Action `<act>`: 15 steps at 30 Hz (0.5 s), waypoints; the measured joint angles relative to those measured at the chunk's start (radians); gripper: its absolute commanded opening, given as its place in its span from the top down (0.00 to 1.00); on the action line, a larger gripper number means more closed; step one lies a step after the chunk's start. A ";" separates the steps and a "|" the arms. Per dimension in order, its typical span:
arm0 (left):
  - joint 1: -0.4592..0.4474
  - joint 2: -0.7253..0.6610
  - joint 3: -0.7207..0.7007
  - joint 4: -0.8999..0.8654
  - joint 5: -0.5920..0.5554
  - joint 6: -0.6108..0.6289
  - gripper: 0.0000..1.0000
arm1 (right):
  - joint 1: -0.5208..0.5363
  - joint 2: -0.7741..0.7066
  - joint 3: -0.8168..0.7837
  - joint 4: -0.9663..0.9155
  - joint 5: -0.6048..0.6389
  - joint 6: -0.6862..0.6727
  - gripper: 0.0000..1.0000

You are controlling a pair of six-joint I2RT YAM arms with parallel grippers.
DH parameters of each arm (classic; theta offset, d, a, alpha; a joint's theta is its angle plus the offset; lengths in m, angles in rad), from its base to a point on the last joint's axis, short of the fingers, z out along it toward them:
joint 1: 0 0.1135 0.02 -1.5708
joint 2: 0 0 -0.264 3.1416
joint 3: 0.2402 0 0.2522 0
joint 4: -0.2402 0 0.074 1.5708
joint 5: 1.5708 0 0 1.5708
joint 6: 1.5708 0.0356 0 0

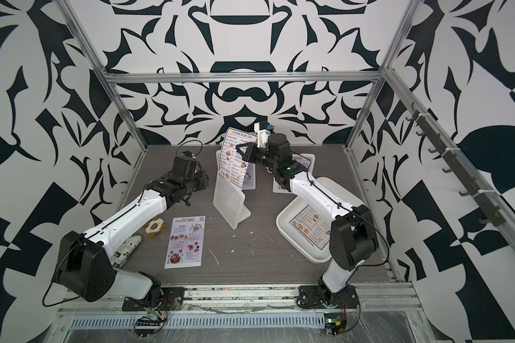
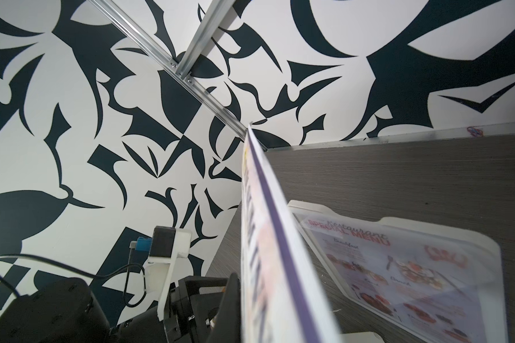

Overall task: Replace the menus in the menu holders
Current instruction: Insert the menu into the menu holder.

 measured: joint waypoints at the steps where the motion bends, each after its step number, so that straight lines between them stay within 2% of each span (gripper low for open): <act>1: 0.000 -0.001 0.000 -0.001 0.000 0.002 0.50 | 0.002 0.001 0.000 0.000 0.000 -0.001 1.00; 15: 0.000 -0.027 0.000 -0.004 -0.020 0.013 0.50 | 0.013 0.003 0.000 -0.005 0.017 -0.031 1.00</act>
